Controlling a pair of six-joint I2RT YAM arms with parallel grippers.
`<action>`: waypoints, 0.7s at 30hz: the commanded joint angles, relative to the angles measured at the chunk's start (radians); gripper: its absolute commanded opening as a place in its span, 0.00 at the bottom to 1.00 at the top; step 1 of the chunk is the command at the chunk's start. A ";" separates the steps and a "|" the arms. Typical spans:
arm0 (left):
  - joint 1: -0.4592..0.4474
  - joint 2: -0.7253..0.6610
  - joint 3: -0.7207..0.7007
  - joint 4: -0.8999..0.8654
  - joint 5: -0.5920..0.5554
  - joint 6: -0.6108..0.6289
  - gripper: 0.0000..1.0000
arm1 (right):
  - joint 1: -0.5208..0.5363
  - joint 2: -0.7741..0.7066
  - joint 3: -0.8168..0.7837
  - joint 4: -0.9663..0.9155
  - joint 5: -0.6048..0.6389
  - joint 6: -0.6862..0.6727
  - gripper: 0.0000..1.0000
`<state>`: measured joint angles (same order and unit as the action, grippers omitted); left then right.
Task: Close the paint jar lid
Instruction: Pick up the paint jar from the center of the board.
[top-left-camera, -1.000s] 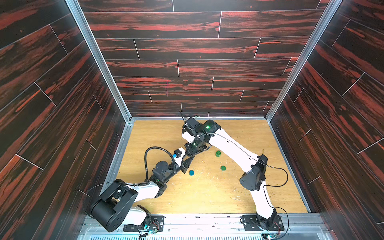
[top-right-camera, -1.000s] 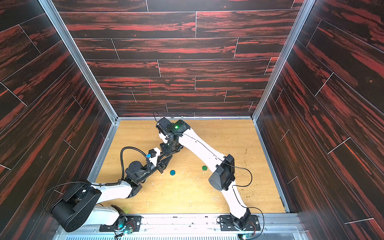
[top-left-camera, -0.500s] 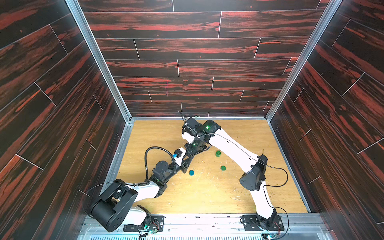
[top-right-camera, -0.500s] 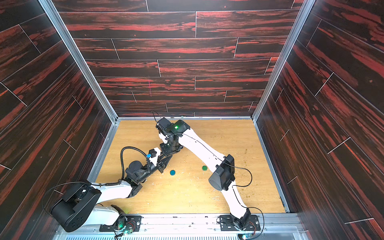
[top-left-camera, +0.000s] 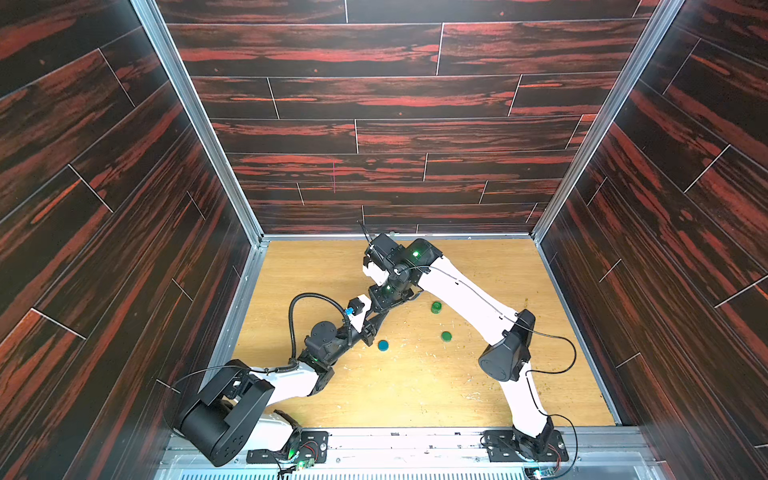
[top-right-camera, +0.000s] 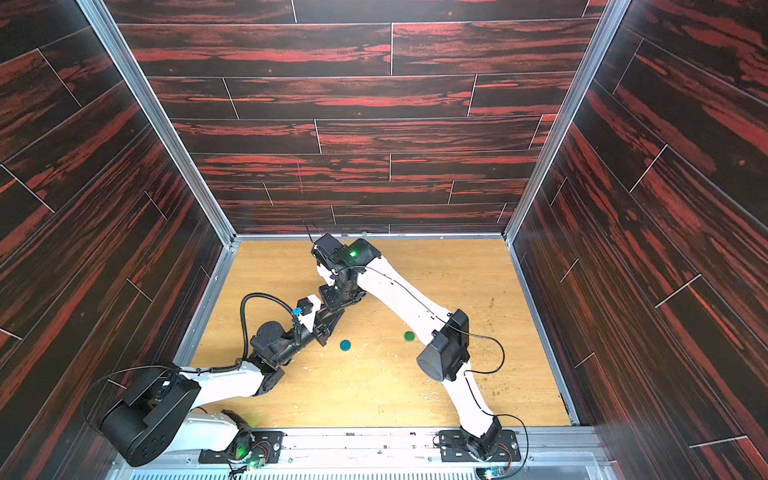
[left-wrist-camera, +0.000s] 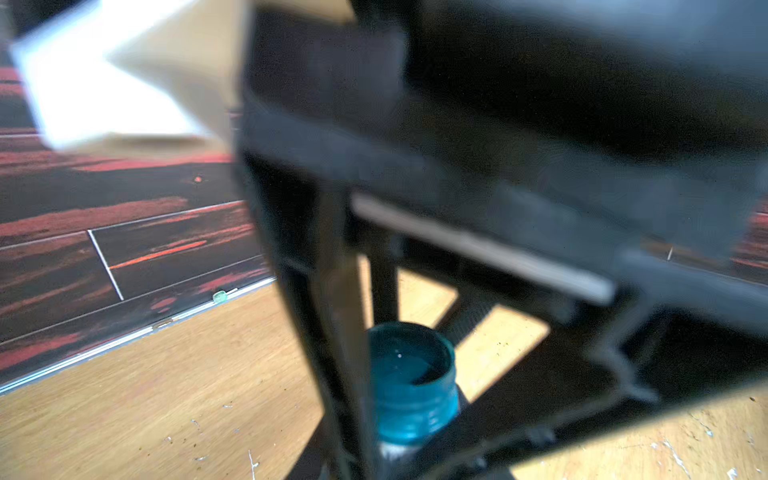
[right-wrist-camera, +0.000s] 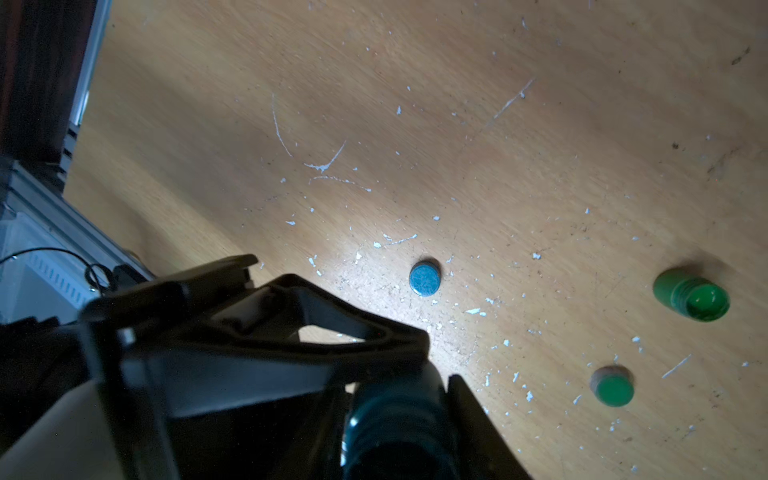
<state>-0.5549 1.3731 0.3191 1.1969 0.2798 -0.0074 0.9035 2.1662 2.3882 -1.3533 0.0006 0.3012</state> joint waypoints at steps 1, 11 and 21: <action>-0.003 -0.017 0.018 0.003 -0.001 0.007 0.29 | 0.010 0.030 0.054 -0.006 -0.007 0.002 0.49; -0.002 -0.017 -0.016 0.037 -0.013 0.012 0.29 | 0.005 -0.052 0.105 -0.001 0.182 -0.027 0.69; 0.019 -0.028 -0.083 0.120 -0.069 0.049 0.29 | -0.004 -0.386 -0.416 0.262 0.345 0.032 0.92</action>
<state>-0.5495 1.3731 0.2523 1.2415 0.2295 0.0196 0.9028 1.8362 2.0712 -1.1782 0.2825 0.2985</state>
